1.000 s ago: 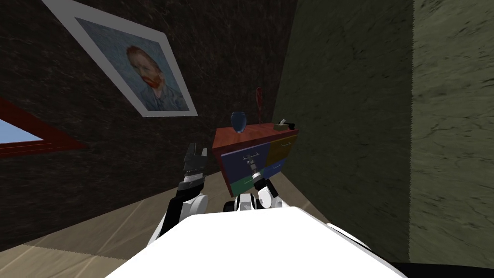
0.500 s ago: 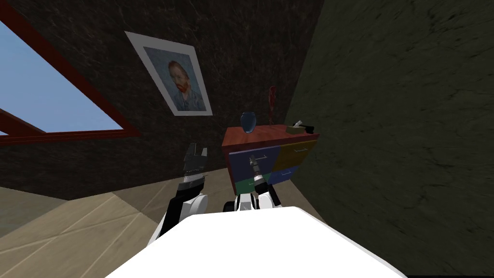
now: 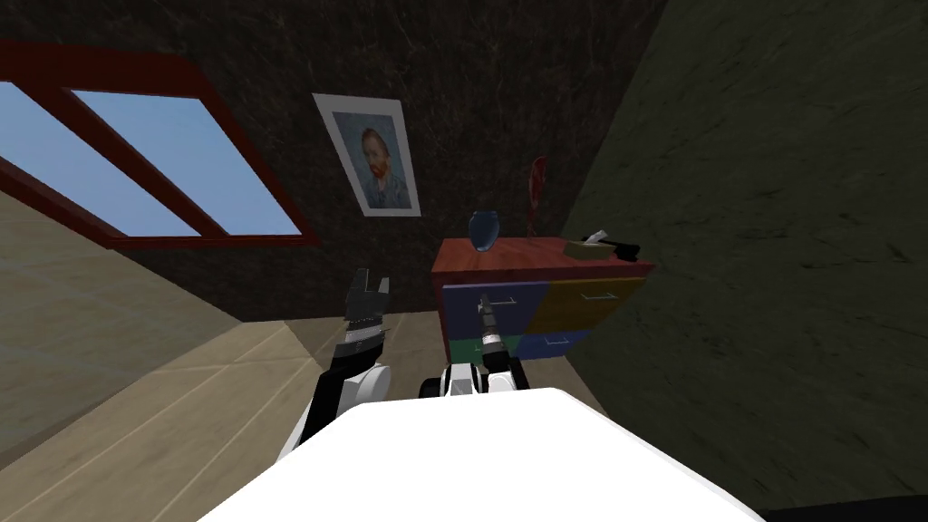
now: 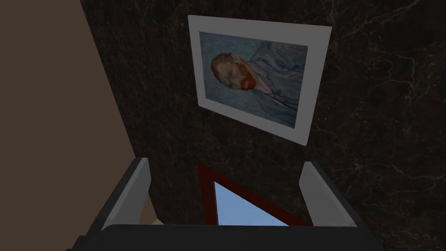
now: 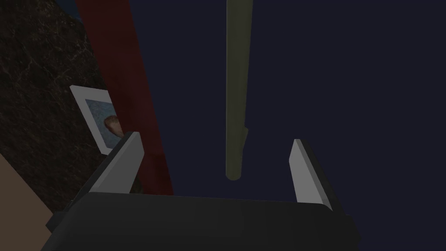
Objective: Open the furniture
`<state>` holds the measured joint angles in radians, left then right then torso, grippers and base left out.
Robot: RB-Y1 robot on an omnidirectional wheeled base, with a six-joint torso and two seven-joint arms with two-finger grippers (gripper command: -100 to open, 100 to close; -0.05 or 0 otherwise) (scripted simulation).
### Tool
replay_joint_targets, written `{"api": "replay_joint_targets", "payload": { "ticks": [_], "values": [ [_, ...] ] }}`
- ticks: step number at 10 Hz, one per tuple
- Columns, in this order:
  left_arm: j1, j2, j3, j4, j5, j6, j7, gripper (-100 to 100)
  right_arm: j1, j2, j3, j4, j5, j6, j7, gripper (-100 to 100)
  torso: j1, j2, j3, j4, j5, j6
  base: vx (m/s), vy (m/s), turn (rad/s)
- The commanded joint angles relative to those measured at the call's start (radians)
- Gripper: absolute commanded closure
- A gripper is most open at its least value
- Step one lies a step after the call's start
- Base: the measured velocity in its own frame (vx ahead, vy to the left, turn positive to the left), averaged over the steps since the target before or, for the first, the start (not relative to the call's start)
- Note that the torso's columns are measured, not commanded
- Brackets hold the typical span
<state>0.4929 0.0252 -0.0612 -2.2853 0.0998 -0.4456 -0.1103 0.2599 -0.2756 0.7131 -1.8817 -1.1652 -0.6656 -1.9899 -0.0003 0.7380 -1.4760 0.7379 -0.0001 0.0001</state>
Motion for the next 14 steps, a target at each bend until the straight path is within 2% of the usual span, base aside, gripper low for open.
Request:
{"api": "replay_joint_targets", "payload": {
  "ticks": [1,2,3,4,5,6,7,8,9,10,11,12,13,14],
  "values": [
    [0.000,0.000,0.000,0.000,0.000,0.000,0.000,0,0.076,0.039,-0.043,-0.027,0.053,-0.026,-0.007,-100,-0.001,-0.001,0.000,0.000,0.000,0.000,0.007,-0.048,0.414],
    [0.000,0.000,0.000,0.000,0.000,0.000,0.000,0,0.104,0.039,-0.043,-0.027,0.053,-0.026,-0.007,-100,0.000,-0.002,-0.001,0.000,0.000,-0.001,0.003,-0.025,0.132],
    [0.000,0.000,0.000,0.000,0.000,0.000,0.000,0,0.139,0.076,-0.080,-0.057,0.098,-0.047,-0.006,-100,0.001,-0.002,-0.001,0.000,0.000,0.000,0.009,-0.032,0.335],
    [0.000,0.000,0.000,0.000,0.000,0.000,0.000,0,0.170,0.076,-0.080,-0.057,0.098,-0.047,-0.006,-100,0.001,-0.001,-0.001,0.000,0.000,-0.001,0.015,-0.040,0.421],
    [0.000,0.000,0.000,0.000,0.000,0.000,0.000,0,0.184,0.076,-0.080,-0.057,0.098,-0.047,-0.006,-100,0.000,-0.001,0.000,0.000,0.000,0.000,0.006,-0.024,0.090],
    [0.000,0.000,0.000,0.000,0.000,0.000,0.000,0,0.222,0.113,-0.116,-0.087,0.144,-0.068,-0.006,-100,0.000,-0.001,-0.001,-0.001,0.000,0.000,0.005,-0.039,0.364],
    [0.000,0.000,0.000,0.000,0.000,0.000,0.000,0,0.259,0.113,-0.116,-0.087,0.144,-0.068,-0.006,-100,0.000,-0.001,-0.001,0.000,0.000,-0.001,0.008,-0.045,0.394],
    [0.000,0.000,0.000,0.000,0.000,0.000,0.000,0,0.294,0.150,-0.152,-0.118,0.190,-0.089,-0.006,-100,0.000,0.000,0.000,0.000,0.000,0.000,0.000,-0.054,0.440],
    [0.000,0.000,0.000,0.000,0.000,0.000,0.000,0,0.330,0.150,-0.152,-0.118,0.190,-0.089,-0.006,-100,-0.003,-0.001,-0.001,0.002,0.001,0.001,-0.009,-0.044,0.447],
    [0.000,0.000,0.000,0.000,0.000,0.000,0.000,0,0.343,0.150,-0.152,-0.118,0.190,-0.089,-0.006,-100,-0.003,-0.003,-0.002,0.001,0.000,0.001,0.002,-0.024,0.075],
    [0.000,0.000,0.000,0.000,0.000,0.000,0.000,0,0.381,0.187,-0.188,-0.148,0.236,-0.110,-0.005,-100,-0.001,-0.003,-0.002,0.000,0.000,0.001,0.005,-0.035,0.337],
    [0.000,0.000,0.000,0.000,0.000,0.000,0.000,0,0.410,0.187,-0.188,-0.148,0.236,-0.110,-0.005,-100,-0.001,-0.002,-0.001,0.000,0.000,0.000,-0.055,-0.061,0.226],
    [0.000,0.000,0.000,0.000,0.000,0.000,0.000,0,0.422,0.187,-0.188,-0.148,0.236,-0.110,-0.005,-100,-0.004,0.000,0.000,0.001,0.000,0.001,-0.025,-0.031,0.103],
    [0.000,0.000,0.000,0.000,0.000,0.000,0.000,0,0.461,0.224,-0.224,-0.178,0.282,-0.130,-0.005,-100,-0.001,-0.001,0.000,0.000,0.000,0.000,-0.043,-0.058,0.186]
  ]
}}
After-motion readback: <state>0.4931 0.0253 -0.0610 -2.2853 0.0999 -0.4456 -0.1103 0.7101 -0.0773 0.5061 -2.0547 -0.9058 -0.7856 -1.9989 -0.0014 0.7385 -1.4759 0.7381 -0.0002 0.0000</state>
